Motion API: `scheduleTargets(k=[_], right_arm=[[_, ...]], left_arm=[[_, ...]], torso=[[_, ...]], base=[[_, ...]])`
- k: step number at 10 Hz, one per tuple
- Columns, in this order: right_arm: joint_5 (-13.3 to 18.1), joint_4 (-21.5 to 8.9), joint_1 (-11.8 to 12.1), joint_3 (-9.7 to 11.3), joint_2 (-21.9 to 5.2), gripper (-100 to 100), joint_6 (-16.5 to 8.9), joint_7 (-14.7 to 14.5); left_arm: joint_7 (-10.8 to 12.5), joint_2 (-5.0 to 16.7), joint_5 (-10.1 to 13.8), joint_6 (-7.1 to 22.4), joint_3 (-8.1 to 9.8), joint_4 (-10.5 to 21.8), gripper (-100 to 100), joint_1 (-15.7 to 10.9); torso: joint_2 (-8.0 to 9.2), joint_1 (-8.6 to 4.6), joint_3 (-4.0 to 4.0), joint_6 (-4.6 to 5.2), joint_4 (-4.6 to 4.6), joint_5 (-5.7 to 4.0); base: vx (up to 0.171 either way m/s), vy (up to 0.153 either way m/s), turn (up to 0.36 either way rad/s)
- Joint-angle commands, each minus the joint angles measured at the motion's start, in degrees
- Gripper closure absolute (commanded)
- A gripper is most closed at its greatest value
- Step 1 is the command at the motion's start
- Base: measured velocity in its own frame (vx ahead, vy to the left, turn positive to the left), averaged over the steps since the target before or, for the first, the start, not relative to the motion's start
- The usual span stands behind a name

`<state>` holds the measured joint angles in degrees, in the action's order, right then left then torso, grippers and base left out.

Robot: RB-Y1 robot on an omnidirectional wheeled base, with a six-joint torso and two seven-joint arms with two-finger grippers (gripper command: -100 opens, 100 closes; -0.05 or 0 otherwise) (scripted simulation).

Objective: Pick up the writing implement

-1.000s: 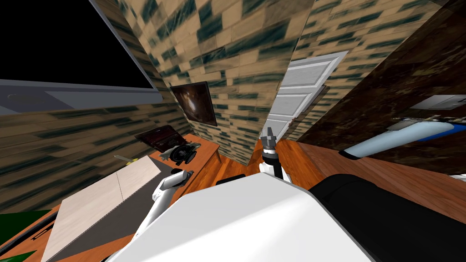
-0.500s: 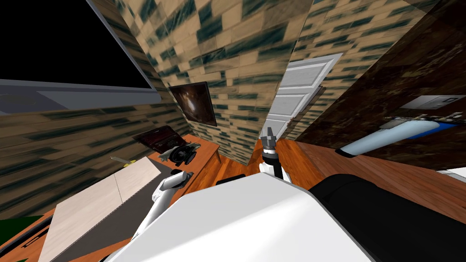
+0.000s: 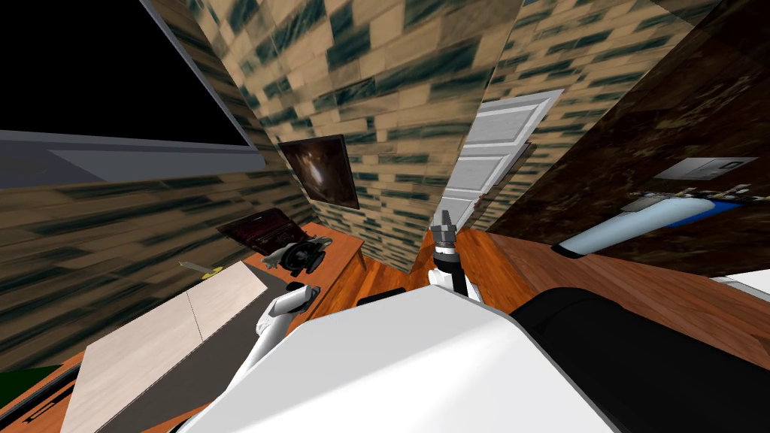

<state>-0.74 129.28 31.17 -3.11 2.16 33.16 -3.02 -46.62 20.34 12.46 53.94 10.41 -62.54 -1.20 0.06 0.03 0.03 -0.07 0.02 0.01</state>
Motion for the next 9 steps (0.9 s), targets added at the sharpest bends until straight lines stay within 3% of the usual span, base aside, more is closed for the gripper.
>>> scheduleTargets(k=[1,4,5,6,8,9], right_arm=[[0.0,0.0,0.0,0.0,0.0,0,0.0,0.0],[0.0,0.0,0.0,0.0,0.0,0,0.0,0.0],[0.0,0.0,0.0,0.0,0.0,0,0.0,0.0],[0.0,0.0,0.0,0.0,0.0,0,0.0,0.0],[0.0,0.0,0.0,0.01,0.01,0,0.0,0.0],[0.0,0.0,0.0,0.01,0.01,0,0.0,0.0]], left_arm=[[0.0,0.0,0.0,0.0,0.0,0.0,100,0.0],[-0.03,0.01,-0.01,-0.02,-0.02,-0.02,100,-0.01],[-0.04,0.0,-0.01,-0.02,-0.02,-0.02,0,-0.01],[-1.1,0.66,0.72,1.6,0.73,-1.09,100,-0.39],[-2.07,1.25,1.35,3.56,1.46,-2.91,100,-0.38],[-1.66,1.05,1.07,2.75,1.19,-2.07,100,-0.58]], torso=[[0.0,0.0,0.0,0.0,0.0,0.0],[-0.02,-0.03,-0.01,-0.02,-0.01,0.0],[-0.01,-0.03,-0.01,-0.02,-0.01,0.0],[-0.01,-0.03,-0.01,-0.02,-0.01,0.0],[0.07,-0.3,0.04,-0.03,0.01,-0.06],[0.1,-0.3,0.06,-0.04,0.02,-0.07]], base=[[0.0,0.0,0.0],[0.0,0.0,0.0],[0.0,0.0,0.0],[-0.008,-0.044,0.06],[-0.026,-0.069,0.05],[-0.011,-0.025,0.01]])
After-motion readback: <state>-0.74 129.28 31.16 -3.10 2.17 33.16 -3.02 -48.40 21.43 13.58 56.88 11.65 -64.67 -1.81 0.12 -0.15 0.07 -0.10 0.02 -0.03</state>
